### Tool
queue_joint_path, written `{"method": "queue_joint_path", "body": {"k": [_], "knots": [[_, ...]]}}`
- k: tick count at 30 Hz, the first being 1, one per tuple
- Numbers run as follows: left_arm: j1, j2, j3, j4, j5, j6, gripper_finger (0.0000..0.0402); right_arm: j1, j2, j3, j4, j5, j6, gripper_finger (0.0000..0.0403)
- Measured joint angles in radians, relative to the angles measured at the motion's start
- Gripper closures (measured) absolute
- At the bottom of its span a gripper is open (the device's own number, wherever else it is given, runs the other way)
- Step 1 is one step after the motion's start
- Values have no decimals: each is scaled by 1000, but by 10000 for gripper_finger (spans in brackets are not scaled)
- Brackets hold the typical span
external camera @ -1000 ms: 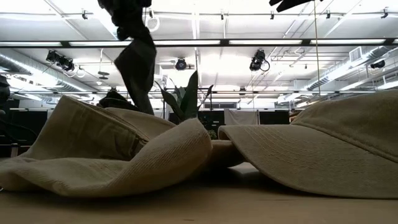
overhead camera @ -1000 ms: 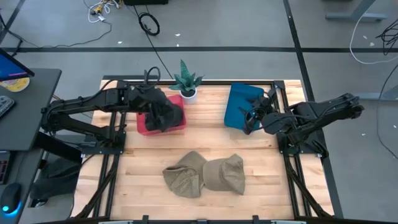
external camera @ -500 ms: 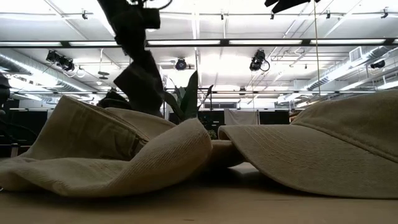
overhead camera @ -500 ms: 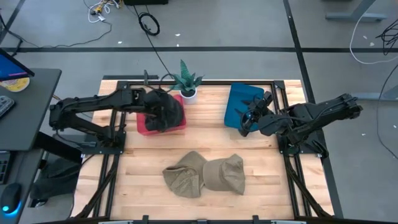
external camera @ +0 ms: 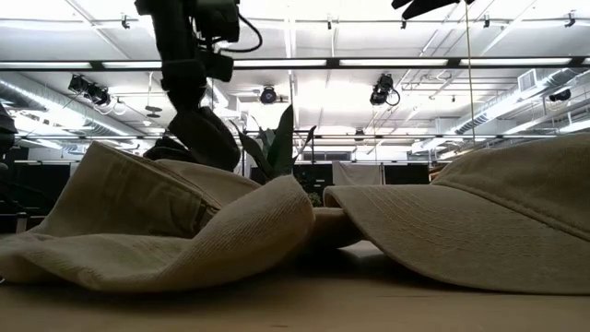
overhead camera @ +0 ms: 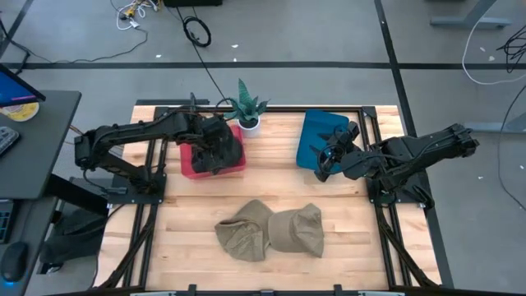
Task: Pick & Place hat
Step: Put the black cap into the red bin
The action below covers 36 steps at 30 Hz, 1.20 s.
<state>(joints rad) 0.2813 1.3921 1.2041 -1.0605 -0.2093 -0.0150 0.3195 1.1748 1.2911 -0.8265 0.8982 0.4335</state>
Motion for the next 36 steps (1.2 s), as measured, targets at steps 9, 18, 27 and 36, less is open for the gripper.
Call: {"method": "queue_joint_path", "body": {"k": [9, 18, 27, 36], "knots": [[69, 0, 0, -96, 88, -140, 397, 0, 0, 0, 0, 0, 0, 195], [128, 0, 0, -96, 104, -211, 397, 0, 0, 0, 4, 0, 3, 195], [157, 59, 0, -98, 162, -218, 398, 0, 0, 0, 4, 0, 29, 195], [161, 172, 0, -109, 170, -341, 398, 0, 0, 0, 9, -2, 56, 195]]}}
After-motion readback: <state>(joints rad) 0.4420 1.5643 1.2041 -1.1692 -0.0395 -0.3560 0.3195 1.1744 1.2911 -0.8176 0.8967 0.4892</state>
